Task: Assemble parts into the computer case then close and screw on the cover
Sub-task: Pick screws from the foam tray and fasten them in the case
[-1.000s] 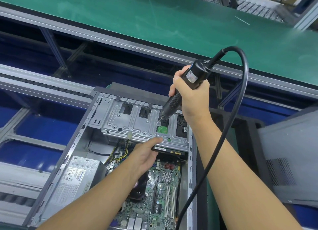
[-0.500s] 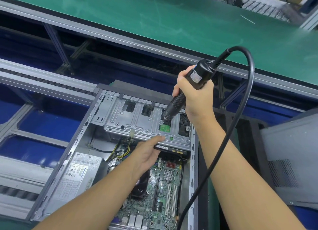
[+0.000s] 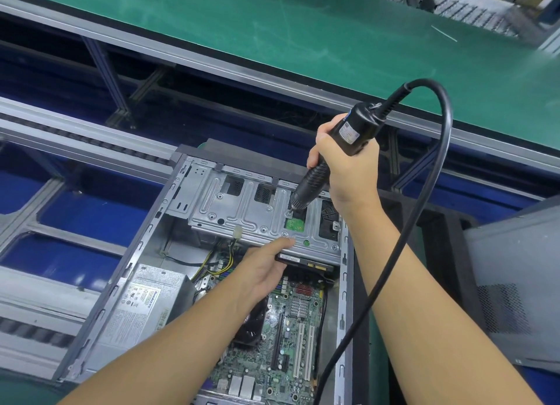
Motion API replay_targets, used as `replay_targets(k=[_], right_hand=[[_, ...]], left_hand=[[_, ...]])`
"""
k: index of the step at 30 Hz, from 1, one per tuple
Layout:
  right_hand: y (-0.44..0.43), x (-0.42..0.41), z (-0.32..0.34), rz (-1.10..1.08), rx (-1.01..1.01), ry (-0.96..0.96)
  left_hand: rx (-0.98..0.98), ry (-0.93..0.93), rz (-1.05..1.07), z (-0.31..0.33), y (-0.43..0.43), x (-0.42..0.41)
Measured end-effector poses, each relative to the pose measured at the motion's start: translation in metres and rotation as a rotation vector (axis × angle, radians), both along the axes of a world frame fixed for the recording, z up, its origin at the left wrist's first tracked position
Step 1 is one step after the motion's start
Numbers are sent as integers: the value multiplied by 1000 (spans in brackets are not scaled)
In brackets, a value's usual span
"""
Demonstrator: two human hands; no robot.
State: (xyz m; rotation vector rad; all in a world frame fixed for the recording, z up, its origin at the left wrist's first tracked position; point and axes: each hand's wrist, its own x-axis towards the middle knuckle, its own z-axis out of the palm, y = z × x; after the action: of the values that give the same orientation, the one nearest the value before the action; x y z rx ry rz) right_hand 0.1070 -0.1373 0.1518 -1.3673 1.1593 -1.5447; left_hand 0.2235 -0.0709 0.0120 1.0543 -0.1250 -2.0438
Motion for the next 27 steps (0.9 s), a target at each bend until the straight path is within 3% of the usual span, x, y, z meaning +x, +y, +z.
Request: replay_targets(k=[12,27], right_hand=[[-2,15,6,118,1,251],[0,14,6,101,45,218]], left_hand=[[-15,13,-33,2,1,2],[5,19,-24,4,2,2]])
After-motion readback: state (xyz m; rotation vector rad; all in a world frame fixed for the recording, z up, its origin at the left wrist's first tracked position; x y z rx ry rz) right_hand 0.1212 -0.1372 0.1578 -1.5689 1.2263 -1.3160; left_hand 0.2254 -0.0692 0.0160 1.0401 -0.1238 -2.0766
